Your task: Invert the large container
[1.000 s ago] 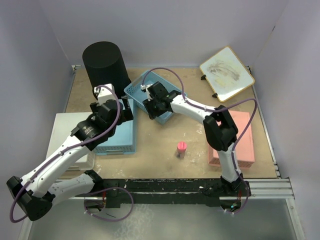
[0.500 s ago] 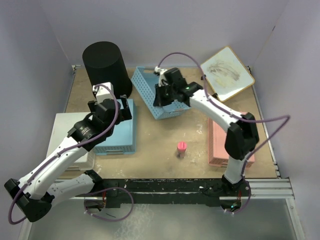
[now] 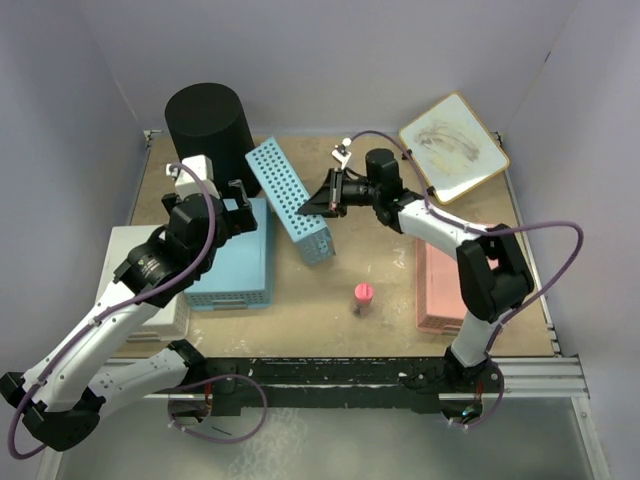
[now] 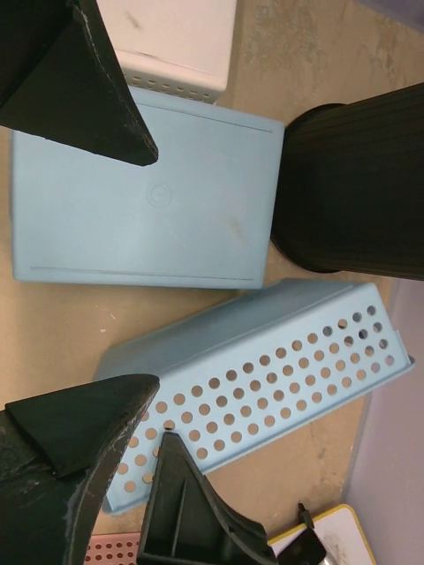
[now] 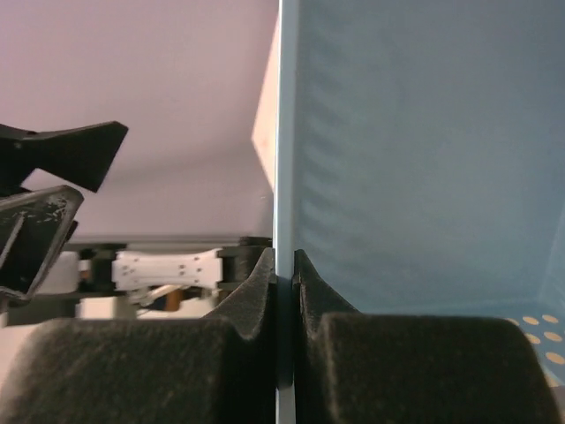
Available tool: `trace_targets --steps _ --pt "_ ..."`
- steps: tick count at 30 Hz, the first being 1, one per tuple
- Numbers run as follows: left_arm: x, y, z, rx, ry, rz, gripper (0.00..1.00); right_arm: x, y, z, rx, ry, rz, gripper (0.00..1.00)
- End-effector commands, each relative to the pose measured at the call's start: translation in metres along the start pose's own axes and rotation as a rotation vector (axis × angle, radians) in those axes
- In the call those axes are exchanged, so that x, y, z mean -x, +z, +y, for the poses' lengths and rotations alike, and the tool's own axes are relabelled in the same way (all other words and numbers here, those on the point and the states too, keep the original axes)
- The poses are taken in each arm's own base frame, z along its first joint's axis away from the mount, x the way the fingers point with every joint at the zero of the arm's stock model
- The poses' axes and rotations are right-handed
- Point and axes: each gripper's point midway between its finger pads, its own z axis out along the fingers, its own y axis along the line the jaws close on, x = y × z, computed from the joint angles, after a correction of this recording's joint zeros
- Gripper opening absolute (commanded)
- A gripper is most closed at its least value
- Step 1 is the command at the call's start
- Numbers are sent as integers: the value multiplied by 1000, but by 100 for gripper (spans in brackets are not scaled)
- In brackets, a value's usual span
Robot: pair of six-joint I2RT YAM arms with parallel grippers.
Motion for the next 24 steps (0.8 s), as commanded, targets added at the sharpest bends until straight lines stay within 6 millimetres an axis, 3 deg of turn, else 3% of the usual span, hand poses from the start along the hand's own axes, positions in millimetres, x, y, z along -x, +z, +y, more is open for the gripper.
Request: trace_targets --steps 1,4,10,14,19,21,24 --pt "17 -7 2 -8 -10 -46 99 11 -7 64 350 33 -1 0" --pt "16 -6 1 -7 -12 -44 99 6 -10 65 419 108 7 0" --pt "14 -4 -1 -12 -6 -35 99 6 -12 6 338 294 -54 0" --pt "12 -3 -3 -22 -5 -30 99 10 -35 -33 345 406 -130 0" --pt "10 0 -9 -40 12 -16 99 12 -67 -57 448 497 -190 0" --pt "9 2 -11 -40 16 -11 99 10 -70 -72 416 526 -203 6" --pt "9 3 -14 -48 15 -5 99 7 -75 -92 326 532 -221 25"
